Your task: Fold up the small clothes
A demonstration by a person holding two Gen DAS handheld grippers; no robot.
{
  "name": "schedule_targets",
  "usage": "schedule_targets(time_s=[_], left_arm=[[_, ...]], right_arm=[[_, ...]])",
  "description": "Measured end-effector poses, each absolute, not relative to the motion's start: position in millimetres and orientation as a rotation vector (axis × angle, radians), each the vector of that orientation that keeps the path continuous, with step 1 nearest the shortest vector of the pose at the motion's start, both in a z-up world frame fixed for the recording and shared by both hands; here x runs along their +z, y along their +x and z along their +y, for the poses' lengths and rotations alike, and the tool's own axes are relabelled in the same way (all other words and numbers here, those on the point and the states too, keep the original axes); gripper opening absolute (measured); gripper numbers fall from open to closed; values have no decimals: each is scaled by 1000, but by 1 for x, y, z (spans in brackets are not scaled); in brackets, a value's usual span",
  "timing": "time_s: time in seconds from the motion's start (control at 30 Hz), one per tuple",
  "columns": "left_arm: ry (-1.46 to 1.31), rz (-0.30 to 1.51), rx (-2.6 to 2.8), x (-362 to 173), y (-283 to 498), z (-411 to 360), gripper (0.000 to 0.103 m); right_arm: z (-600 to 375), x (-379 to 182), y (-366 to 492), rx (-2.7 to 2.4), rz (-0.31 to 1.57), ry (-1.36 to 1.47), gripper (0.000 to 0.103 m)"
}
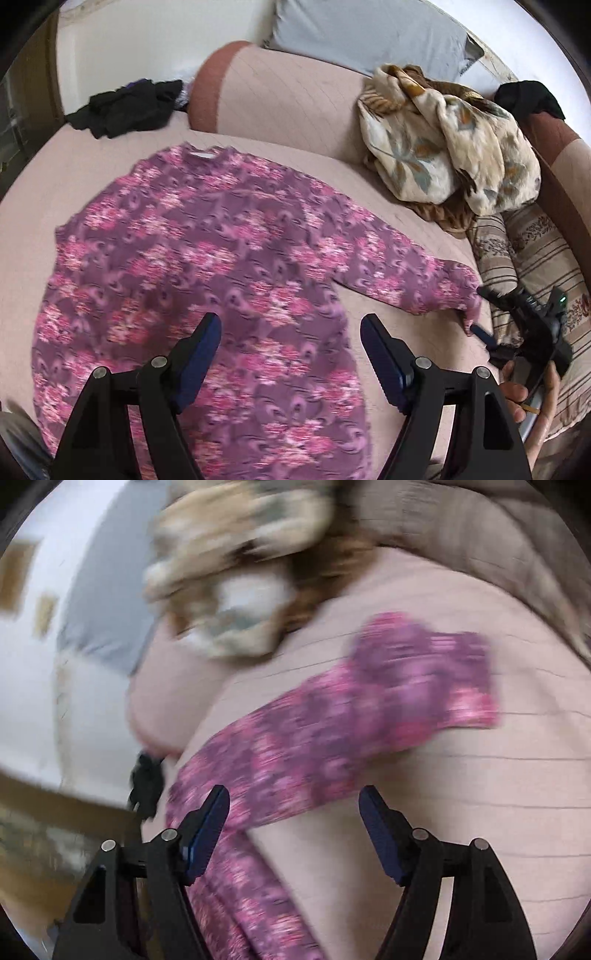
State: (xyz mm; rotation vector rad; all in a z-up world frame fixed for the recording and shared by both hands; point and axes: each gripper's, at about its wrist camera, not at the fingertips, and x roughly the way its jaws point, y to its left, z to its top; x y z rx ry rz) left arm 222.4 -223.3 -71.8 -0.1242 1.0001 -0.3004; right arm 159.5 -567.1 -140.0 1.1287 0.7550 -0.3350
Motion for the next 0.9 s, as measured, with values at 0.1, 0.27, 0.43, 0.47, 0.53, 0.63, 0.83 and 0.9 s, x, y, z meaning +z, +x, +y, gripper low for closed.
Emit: schedule_targets(time_s=[0.1,0.27,0.43,0.47,0.53,0.63,0.83,0.9], left_arm=[[-116,996,-316,-72,222,-237,81],[-119,1031,-338,-82,226,-248,81],[-65,1004,-346,-77,230,-244,81],[-63,995,-341,-76,231,-241,81],[-74,1002,-338,-79,236,-232,81],[-116,1012,-329,-83,240,-210,81],[-213,995,-284,-85,240,-154,81],[-257,995,-267,-87,241,-129,81]], right_arm=[[-582,-157,155,-395,771,1171,73],[-584,-175,165,-350,742,1286,60],[-600,-181,165,-508,665,1316,38],[-604,-183,166,-518,664,1310,19],[-605,-176,164,-561,646,1259,7],[-589,-135,164,-519,553,1124,6],[-463,-26,178,-304,399,555,6],[-414,-16,182,-226,409,425,6]])
